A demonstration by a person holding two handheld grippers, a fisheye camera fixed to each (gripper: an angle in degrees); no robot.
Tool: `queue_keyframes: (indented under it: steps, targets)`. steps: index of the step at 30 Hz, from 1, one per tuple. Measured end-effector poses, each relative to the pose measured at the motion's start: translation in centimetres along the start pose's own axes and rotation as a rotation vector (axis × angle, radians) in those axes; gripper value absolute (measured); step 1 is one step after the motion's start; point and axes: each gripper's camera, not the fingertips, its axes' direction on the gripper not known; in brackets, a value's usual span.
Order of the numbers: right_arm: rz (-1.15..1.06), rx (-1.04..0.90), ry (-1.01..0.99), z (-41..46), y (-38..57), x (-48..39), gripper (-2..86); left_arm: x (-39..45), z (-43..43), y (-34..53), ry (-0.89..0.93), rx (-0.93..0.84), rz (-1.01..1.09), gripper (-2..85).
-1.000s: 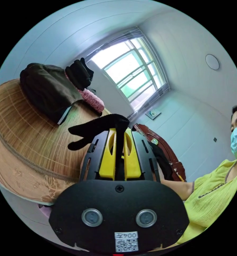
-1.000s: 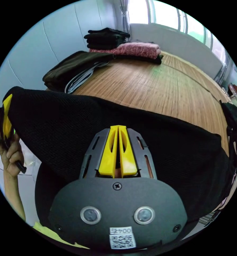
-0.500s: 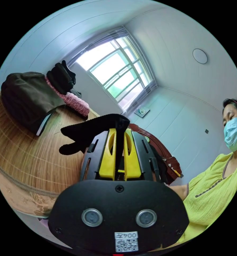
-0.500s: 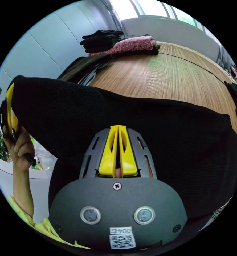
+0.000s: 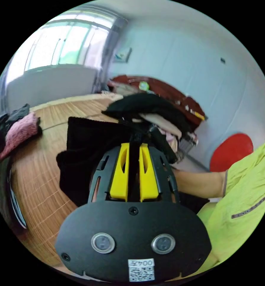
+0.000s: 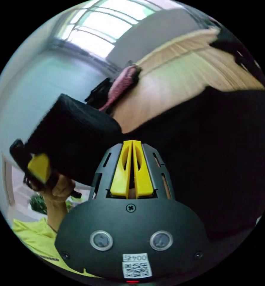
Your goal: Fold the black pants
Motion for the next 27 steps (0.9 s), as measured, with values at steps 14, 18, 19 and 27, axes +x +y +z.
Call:
queue_keyframes:
  steps: [14, 18, 19, 27]
  targets:
    - [0.475, 0.156, -0.301, -10.2, 11.9, 25.8, 2.0, -0.5, 7.4, 3.2, 0.094, -0.071, -0.164, 6.0]
    - [0.544, 0.261, -0.523, -11.3, 14.5, 28.2, 9.5, -2.7, 3.2, 9.2, -0.039, 0.046, -0.316, 3.4]
    - [0.549, 0.269, -0.572, -11.5, 14.5, 28.3, 12.9, -2.8, 2.8, 10.5, -0.086, 0.056, -0.343, 3.0]
    - [0.481, 0.134, -0.316, -10.5, 11.0, 22.6, 14.6, -0.4, 4.8, 12.5, -0.374, 0.018, -0.32, 2.0]
